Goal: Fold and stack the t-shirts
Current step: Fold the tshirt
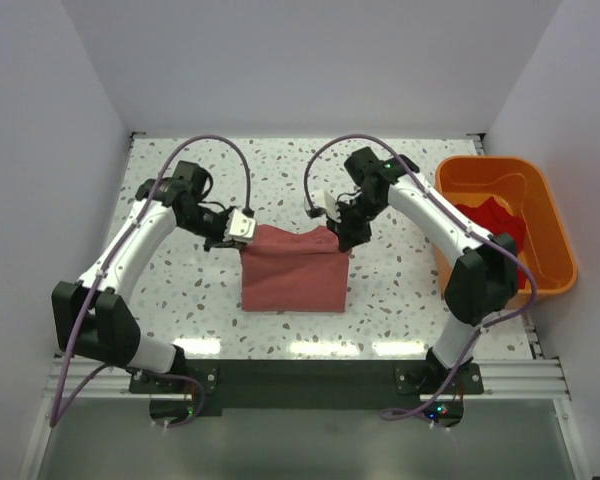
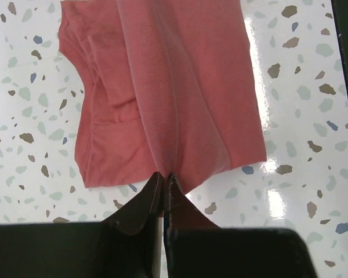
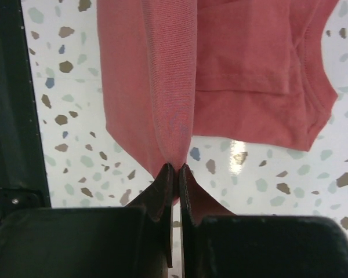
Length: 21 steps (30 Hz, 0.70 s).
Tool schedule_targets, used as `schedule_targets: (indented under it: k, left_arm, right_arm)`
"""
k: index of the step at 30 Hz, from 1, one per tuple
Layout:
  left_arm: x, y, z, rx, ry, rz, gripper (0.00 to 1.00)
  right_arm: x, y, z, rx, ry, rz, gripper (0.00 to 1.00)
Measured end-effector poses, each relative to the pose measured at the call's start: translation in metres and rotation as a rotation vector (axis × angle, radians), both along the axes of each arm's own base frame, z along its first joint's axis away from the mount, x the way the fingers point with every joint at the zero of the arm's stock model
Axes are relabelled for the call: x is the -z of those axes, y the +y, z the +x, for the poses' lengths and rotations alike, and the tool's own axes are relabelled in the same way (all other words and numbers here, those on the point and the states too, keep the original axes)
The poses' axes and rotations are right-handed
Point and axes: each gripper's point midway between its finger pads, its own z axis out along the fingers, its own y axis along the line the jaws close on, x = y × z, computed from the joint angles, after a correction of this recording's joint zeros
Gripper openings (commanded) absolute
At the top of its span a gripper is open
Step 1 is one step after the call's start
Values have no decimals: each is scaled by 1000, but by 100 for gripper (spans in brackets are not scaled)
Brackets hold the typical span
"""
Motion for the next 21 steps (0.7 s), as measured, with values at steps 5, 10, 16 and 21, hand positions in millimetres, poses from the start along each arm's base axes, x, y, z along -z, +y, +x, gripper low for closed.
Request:
schedule_targets:
  k: [5,10,16,21]
  left_arm:
    - [7,-3,40,3,13,15,0]
    - [21,2,79,-12,45,27,0]
    - [48,6,115,-36,90,34,0]
    - [83,7,133,-70,140,40,0]
  right_arm:
    - [5,1,29,-24,11,-15,0]
    - [19,9,60,-52,28,-25,0]
    - [48,14,114,-42,17,-20,0]
    - [86,7,131,-22,67,-43,0]
